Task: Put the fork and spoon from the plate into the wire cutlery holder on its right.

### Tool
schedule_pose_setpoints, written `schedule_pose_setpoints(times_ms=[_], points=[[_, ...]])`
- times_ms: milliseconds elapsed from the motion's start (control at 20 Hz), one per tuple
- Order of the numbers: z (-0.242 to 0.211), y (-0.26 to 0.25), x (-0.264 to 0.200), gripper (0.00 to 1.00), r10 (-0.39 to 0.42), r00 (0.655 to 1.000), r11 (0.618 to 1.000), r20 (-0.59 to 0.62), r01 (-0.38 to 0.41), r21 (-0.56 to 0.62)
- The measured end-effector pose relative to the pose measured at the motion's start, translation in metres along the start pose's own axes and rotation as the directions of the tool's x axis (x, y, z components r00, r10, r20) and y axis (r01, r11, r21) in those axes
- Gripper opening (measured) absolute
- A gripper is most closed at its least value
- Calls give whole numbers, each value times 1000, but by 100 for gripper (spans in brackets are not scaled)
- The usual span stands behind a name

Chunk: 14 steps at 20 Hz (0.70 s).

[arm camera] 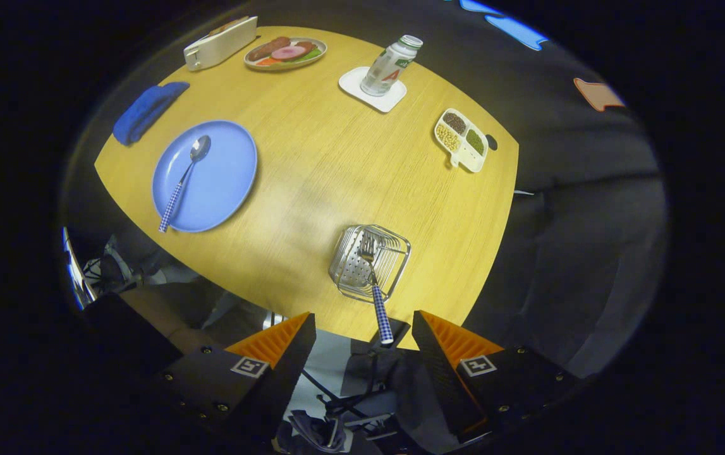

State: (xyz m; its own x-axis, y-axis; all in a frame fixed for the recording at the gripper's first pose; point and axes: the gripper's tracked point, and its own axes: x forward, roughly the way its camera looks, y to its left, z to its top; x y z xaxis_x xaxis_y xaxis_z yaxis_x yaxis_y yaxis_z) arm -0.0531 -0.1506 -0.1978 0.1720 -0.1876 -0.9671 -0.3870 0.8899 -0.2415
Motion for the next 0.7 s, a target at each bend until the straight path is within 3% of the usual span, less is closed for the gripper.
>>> schedule_pose_setpoints(times_ms=[450,700], points=[[25,80,-14,94,117,973,981,201,-144,127],[45,114,-19,95,152,937,961,314,-214,174]])
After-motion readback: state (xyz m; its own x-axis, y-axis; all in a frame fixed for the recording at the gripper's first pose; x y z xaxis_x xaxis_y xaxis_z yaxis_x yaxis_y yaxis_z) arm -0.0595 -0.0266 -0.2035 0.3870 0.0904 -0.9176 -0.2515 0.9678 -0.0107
